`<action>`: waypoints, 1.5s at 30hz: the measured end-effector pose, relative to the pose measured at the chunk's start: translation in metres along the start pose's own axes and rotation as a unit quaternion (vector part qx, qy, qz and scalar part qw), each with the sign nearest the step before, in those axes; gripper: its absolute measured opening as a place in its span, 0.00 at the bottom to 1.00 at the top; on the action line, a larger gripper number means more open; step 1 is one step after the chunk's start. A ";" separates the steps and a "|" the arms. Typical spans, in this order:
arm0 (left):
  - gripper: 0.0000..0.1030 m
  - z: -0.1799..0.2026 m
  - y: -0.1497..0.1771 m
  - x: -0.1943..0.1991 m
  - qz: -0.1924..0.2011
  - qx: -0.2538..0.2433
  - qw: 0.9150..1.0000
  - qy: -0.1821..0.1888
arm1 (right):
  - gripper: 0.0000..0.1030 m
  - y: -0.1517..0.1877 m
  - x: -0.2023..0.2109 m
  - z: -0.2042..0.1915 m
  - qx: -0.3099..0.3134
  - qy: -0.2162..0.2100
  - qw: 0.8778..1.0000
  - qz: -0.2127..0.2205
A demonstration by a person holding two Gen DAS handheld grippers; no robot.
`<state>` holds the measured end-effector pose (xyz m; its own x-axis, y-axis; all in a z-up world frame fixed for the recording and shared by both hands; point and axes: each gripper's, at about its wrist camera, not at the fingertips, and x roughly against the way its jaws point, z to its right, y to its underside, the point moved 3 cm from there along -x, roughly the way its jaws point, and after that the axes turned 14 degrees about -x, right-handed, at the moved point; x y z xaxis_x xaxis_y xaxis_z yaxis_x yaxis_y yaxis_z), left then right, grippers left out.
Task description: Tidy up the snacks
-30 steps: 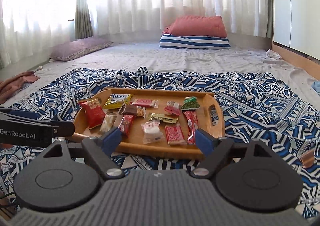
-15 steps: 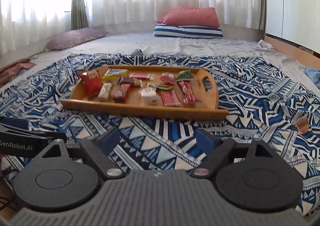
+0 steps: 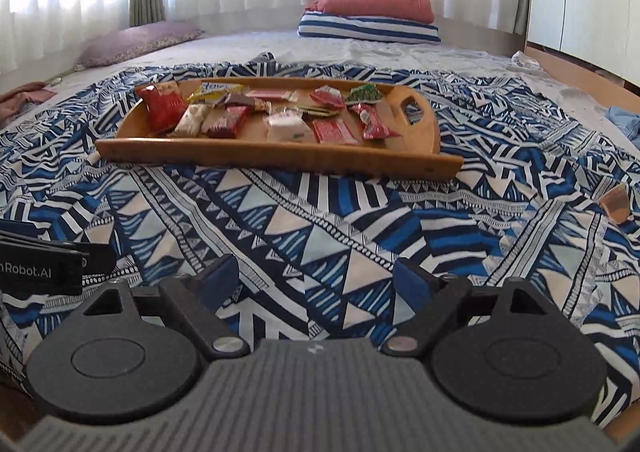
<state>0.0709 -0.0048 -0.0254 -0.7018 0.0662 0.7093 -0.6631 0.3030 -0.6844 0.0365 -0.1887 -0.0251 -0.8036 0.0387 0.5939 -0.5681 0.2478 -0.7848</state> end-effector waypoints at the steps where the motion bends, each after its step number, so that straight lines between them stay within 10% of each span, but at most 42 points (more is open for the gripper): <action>1: 0.99 0.001 0.001 -0.001 0.003 -0.004 1.000 -0.003 | 0.90 0.001 -0.001 0.000 0.001 0.001 1.000 -0.001; 45: 1.00 0.000 0.001 -0.012 0.000 0.004 1.000 -0.012 | 0.98 0.001 -0.014 -0.001 0.013 0.013 1.000 -0.015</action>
<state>0.0790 -0.0058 -0.0349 -0.7073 0.0438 0.7055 -0.6652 0.2964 -0.6853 0.0473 -0.1882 -0.0338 -0.7809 0.0569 0.6220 -0.5971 0.2243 -0.7702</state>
